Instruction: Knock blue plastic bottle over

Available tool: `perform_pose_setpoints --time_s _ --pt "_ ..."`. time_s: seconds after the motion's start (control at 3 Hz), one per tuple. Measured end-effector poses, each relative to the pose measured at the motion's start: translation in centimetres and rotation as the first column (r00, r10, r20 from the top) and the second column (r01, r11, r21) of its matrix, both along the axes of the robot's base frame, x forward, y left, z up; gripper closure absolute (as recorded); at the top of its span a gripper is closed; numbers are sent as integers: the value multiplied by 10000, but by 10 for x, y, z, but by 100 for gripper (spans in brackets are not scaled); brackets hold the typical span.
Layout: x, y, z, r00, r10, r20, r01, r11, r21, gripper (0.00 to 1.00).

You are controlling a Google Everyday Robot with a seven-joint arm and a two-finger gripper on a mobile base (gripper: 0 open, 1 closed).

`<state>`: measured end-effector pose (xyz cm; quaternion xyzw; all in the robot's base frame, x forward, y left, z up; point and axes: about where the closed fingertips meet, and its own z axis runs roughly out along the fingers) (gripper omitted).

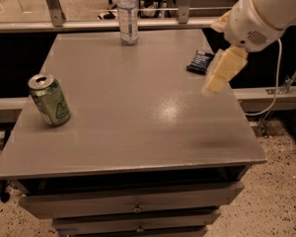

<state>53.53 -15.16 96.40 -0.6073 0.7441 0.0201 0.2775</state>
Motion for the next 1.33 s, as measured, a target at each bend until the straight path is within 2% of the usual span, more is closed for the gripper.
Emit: perform_pose_setpoints --time_s 0.33,0.67,1.0,1.33 --pt "62 39 -7 9981 118 597 -193 9919 1256 0" --pt "132 69 -14 9932 -150 1152 -134 9703 2414 0" --pt "132 70 -14 9932 -148 1151 -135 9703 2414 0" --pt "154 77 -15 9883 -459 1456 -1 9535 3014 0"
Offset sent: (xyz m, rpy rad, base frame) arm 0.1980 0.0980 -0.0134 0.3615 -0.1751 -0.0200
